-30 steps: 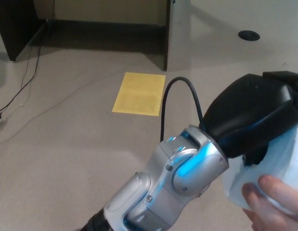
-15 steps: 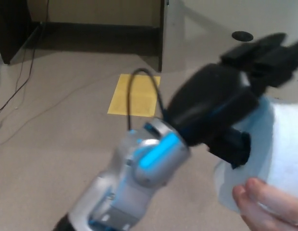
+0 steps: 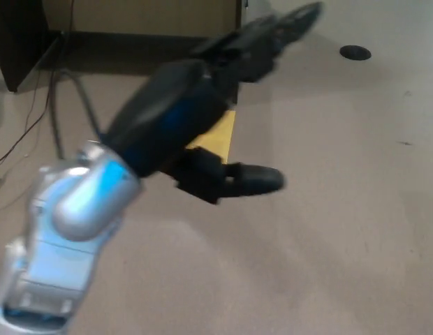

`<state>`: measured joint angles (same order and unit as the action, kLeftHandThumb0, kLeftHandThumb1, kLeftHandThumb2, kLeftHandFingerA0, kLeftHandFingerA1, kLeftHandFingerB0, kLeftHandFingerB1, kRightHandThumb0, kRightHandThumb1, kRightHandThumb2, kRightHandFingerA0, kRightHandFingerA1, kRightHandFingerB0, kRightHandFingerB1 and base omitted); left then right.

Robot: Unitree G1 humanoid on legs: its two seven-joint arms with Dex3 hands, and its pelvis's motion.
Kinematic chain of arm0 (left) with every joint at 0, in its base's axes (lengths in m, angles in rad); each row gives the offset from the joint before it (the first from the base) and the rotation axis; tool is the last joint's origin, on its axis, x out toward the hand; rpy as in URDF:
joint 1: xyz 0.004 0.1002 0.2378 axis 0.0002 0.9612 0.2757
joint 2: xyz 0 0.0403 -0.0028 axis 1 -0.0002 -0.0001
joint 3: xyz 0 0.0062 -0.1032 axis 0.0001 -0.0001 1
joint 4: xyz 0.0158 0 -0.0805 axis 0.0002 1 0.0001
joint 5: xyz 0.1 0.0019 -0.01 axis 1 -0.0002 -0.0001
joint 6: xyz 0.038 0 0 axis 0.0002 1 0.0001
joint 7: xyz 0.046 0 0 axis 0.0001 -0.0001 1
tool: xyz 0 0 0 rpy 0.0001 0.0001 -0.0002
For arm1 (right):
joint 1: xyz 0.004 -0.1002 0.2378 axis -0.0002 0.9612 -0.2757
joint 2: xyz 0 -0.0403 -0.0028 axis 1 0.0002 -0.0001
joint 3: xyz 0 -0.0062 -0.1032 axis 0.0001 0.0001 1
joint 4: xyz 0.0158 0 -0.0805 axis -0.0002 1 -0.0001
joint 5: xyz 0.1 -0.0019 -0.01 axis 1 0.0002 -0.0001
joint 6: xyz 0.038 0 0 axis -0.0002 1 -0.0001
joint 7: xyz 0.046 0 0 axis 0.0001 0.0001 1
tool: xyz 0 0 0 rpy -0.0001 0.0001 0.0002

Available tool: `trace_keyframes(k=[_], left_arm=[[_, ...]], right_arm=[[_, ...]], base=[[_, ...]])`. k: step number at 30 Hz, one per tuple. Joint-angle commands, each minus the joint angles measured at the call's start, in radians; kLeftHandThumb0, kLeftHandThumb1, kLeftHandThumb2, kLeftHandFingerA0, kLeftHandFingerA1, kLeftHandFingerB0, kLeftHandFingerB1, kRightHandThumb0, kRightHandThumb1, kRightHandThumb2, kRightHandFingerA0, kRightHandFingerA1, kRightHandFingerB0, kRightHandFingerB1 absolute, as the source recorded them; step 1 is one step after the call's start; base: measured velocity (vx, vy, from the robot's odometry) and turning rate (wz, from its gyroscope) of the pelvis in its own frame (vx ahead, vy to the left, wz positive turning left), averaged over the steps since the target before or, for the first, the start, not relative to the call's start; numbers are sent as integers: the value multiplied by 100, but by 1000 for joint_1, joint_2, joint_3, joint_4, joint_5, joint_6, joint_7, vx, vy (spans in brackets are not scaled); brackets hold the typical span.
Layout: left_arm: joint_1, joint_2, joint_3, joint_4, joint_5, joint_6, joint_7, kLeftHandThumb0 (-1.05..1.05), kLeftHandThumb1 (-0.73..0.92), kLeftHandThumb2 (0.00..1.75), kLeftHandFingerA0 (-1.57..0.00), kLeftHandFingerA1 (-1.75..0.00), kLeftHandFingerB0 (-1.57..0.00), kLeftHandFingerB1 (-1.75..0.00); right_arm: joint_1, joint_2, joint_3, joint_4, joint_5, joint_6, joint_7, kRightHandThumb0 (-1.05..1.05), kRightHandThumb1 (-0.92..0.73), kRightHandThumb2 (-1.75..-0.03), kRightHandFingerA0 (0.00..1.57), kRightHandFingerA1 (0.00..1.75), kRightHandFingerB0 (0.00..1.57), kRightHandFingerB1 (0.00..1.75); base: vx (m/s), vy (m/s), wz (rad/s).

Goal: A person is holding a toilet paper roll and the robot extends its left hand to grab the roll by inserting its thumb into the gap in the middle and brings its hand down by its side. Then it extends its arm again to hand the toilet paper roll back to the person.

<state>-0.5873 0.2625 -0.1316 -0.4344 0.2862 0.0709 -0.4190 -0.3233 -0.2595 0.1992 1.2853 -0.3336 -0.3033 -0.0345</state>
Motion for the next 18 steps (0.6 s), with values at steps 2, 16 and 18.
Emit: trace_keyframes(k=[2, 16, 18], left_arm=[[90, 84, 115, -35, -172, -5, -84, -64, 36, 80, 0, -20, 0, -11], [854, -25, 423, 341, -272, -376, 38, -16, 35, 88, -13, -52, -10, -50], [893, -30, 469, 505, -290, -436, 43, -23, 49, 57, -28, -38, -25, -32]], right_arm=[[5, -16, -1, 2, -3, 12, -3, -38, -64, -60, 76, 55, 63, 43], [88, -34, -34, 6, 19, -5, -1, -36, -64, -59, 74, 50, 63, 42], [97, -29, -37, 7, 23, 1, 1, -37, -64, -60, 75, 52, 63, 43]], base=[[0, 0, 0], [0, 0, 0], [0, 0, 0]])
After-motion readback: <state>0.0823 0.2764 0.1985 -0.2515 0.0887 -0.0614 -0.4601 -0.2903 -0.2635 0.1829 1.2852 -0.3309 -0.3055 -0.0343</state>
